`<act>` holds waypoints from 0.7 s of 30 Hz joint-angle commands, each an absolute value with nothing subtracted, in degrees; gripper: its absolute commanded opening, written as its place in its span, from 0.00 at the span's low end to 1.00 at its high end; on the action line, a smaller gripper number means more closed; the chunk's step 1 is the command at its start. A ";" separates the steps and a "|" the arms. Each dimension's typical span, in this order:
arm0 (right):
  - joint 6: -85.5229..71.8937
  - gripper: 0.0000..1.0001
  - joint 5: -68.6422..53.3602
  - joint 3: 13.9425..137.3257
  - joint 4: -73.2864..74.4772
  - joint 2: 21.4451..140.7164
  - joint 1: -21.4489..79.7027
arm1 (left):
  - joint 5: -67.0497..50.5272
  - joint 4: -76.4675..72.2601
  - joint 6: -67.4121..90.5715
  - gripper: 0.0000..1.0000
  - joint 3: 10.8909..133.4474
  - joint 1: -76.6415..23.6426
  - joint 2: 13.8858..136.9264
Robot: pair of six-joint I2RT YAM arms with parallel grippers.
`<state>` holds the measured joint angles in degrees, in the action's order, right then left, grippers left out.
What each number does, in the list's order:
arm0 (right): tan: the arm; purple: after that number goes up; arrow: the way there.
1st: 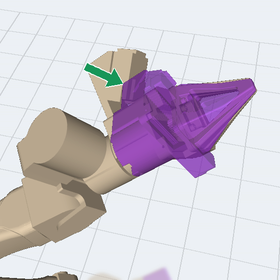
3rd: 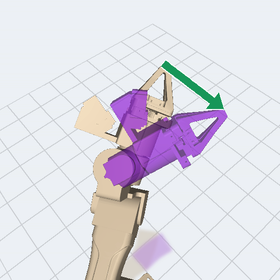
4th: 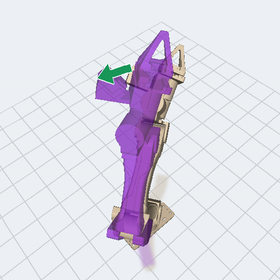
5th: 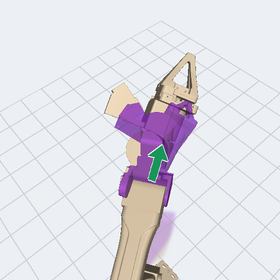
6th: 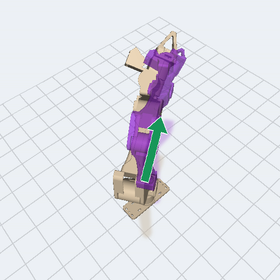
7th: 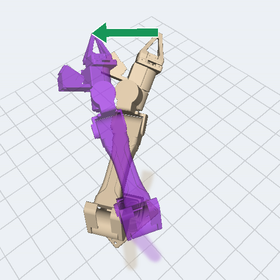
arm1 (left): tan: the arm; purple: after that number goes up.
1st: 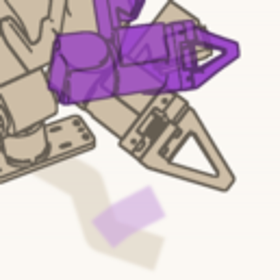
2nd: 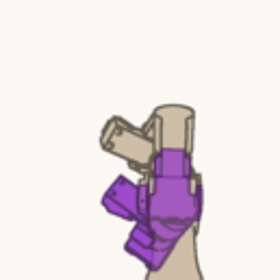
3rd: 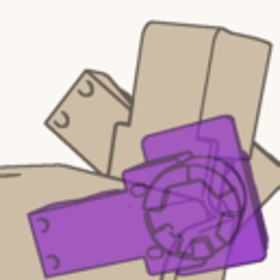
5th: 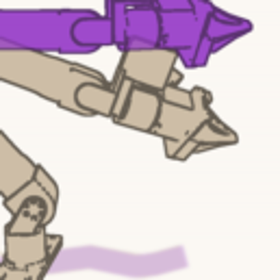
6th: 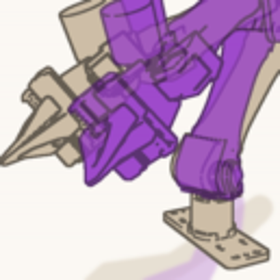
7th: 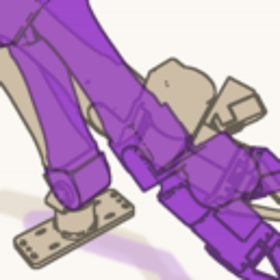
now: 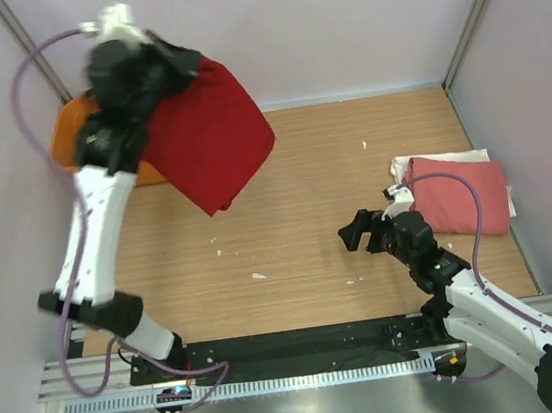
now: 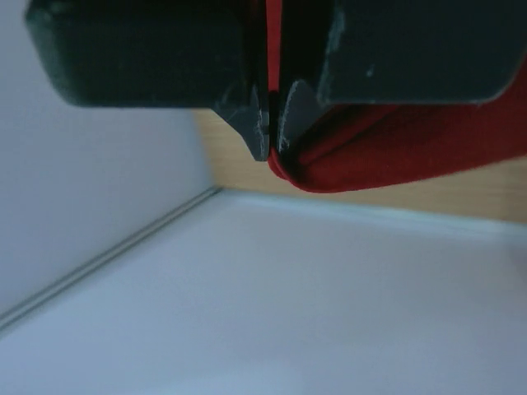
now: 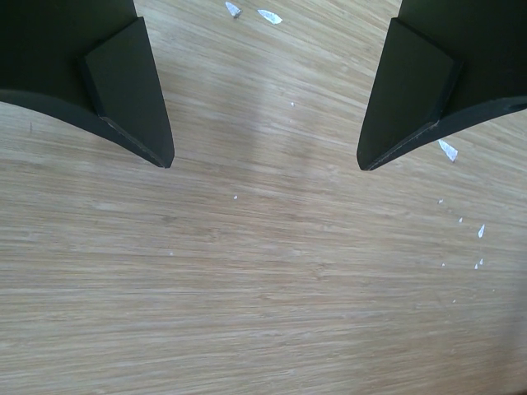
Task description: Fold and stack the t-shirts
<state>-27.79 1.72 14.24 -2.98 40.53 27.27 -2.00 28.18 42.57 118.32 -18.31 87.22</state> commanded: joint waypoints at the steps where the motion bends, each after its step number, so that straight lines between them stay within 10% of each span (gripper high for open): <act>1: -28.04 1.00 1.85 15.03 -5.62 40.34 27.60 | 27.42 56.93 22.68 0.00 127.68 -34.78 97.98; 21: -27.95 1.00 1.67 14.94 -5.54 39.99 27.60 | 25.68 42.00 29.89 0.00 103.62 -33.76 81.81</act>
<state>-27.79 1.72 14.24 -3.01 40.51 27.29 23.59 41.93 28.53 105.54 -36.32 78.13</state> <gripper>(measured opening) 0.996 0.009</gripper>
